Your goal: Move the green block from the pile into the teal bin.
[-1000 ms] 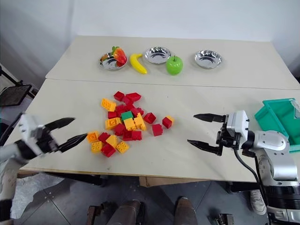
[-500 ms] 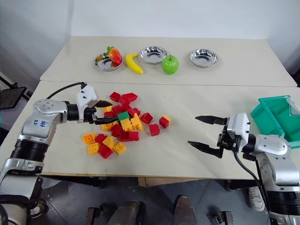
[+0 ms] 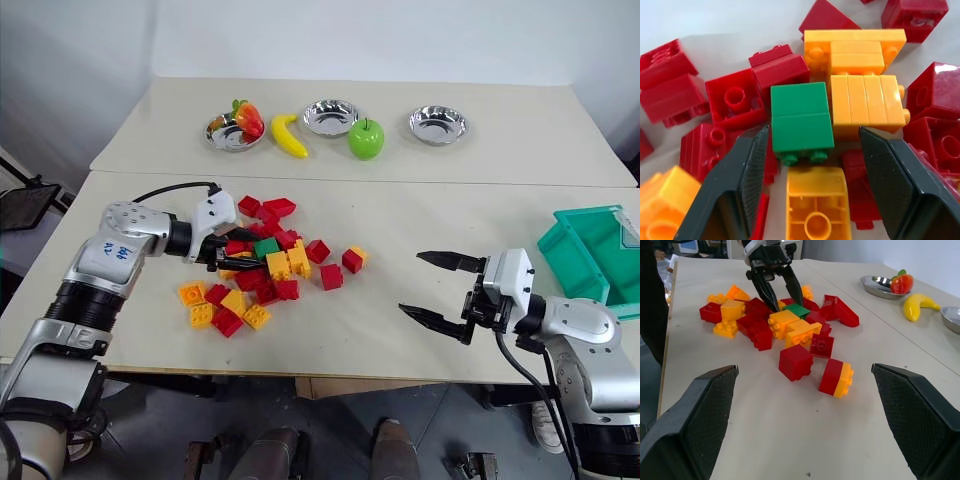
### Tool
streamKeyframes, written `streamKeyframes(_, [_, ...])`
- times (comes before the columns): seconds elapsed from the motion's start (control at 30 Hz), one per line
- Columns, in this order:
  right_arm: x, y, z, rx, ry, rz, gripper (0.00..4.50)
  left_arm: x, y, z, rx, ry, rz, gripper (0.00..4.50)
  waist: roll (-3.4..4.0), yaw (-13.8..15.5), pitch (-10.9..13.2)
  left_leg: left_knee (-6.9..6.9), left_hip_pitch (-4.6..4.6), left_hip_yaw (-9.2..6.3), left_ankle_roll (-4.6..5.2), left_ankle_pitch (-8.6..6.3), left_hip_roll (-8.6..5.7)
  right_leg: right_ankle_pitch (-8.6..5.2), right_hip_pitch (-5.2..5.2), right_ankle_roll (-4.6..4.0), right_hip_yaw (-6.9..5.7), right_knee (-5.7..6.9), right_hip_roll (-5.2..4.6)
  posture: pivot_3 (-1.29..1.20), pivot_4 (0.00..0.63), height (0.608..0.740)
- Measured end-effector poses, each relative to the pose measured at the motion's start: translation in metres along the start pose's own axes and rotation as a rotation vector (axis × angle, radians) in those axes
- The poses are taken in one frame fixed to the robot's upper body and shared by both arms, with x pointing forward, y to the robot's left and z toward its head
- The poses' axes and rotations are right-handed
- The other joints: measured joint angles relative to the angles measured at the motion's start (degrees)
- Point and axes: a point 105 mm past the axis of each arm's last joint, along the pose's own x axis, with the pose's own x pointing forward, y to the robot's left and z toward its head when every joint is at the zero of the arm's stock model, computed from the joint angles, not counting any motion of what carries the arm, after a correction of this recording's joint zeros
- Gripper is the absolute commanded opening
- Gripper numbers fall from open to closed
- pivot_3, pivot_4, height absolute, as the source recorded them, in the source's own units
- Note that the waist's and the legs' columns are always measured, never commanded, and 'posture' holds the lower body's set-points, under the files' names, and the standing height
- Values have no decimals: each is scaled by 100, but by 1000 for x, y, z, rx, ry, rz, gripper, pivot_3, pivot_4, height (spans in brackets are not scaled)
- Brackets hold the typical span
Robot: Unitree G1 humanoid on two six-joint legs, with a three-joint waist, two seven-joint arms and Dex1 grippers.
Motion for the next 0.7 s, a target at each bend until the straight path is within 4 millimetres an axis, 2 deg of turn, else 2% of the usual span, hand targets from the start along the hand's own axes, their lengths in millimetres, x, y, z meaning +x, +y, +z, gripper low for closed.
streamKeyframes(0.13, [1,-1,1,-6,-4,-6,4500,16,-3,-1,-21,20,-17,3011,-3,-5,2,4,-2,-2,0,0,1,0,0,0,-1,2,1,0,150,740])
streamKeyframes(0.33, [1,-1,2,-6,-7,-12,4500,7,16,-7,-22,61,60,3011,-3,-29,2,6,2,2,0,0,3,0,-1,0,-1,6,2,0,150,740])
streamKeyframes(0.47, [2,-1,1,-1,-14,-17,4500,5,14,-7,-35,58,40,2256,-3,-16,2,10,0,0,0,0,2,0,-1,0,-1,7,1,0,150,740])
streamKeyframes(0.53, [2,-1,1,0,-15,-18,4500,5,12,-7,-37,56,19,1611,-3,-17,2,14,-1,0,0,0,2,0,-1,0,-1,9,1,0,150,740])
streamKeyframes(0.7, [0,-1,0,2,-12,-24,4500,3,9,4,-61,-22,-30,1517,-5,-15,3,20,-6,-3,0,0,1,0,-1,0,-1,11,1,0,150,740])
